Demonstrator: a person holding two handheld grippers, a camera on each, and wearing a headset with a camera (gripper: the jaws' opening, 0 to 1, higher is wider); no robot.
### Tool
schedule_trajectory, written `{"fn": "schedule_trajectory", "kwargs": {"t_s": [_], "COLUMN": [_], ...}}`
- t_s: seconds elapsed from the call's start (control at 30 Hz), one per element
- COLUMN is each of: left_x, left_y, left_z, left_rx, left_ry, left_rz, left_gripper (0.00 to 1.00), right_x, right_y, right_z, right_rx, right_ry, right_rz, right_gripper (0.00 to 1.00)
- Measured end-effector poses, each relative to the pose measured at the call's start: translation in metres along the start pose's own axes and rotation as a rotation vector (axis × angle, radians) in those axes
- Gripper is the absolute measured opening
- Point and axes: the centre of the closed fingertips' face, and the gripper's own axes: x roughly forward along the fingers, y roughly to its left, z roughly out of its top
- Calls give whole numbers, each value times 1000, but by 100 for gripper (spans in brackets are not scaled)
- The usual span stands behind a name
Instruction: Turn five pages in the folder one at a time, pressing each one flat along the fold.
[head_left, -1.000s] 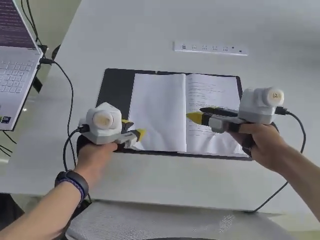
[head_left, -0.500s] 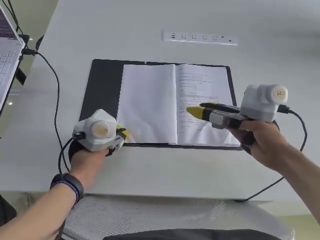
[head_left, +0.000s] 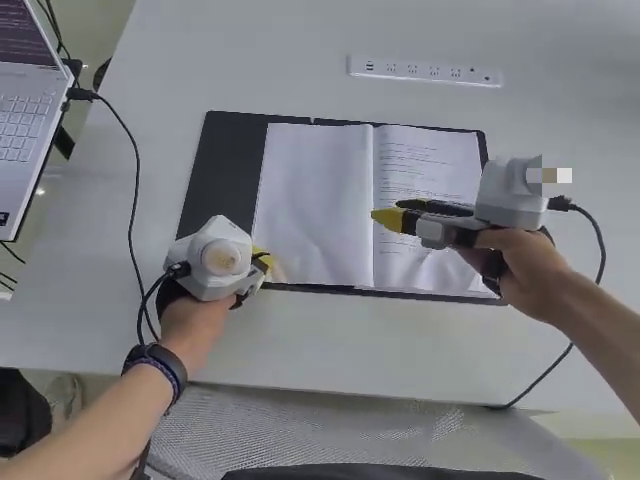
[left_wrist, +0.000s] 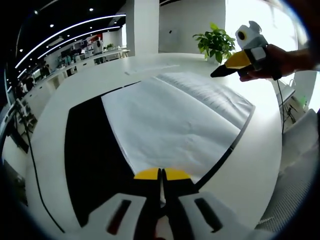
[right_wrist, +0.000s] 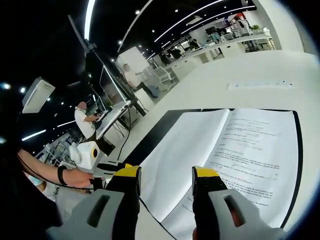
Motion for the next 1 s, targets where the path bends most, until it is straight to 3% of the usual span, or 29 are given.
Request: {"fn": "schedule_trajectory", "kwargs": {"t_s": [0.13, 0.43, 0.6, 0.7, 0.83, 1.0], "left_x": [2, 6, 7, 8, 8, 9], "left_y": [-1, 4, 4, 5, 7, 6], "left_z": [-1, -4, -5, -5, -6, -6], "left_rx": [31, -4, 4, 0, -21, -7], "left_ry": [13, 6, 6, 2, -12, -12], "left_rz": [-8, -4, 1, 7, 24, 28], "left_gripper": [4, 3, 2, 1, 0, 0], "right_x": [11, 34, 44, 50, 54, 60], "right_y": [-10, -43, -57, -64, -67, -70], "right_z": [12, 31, 26, 15, 7, 3], "right_rx": [18, 118, 157, 182, 226, 249], "right_ry": [-20, -76, -70, -43, -46, -47], "right_rz": [3, -23, -35, -43, -44, -41], "right_gripper": [31, 19, 16, 14, 9, 6]}}
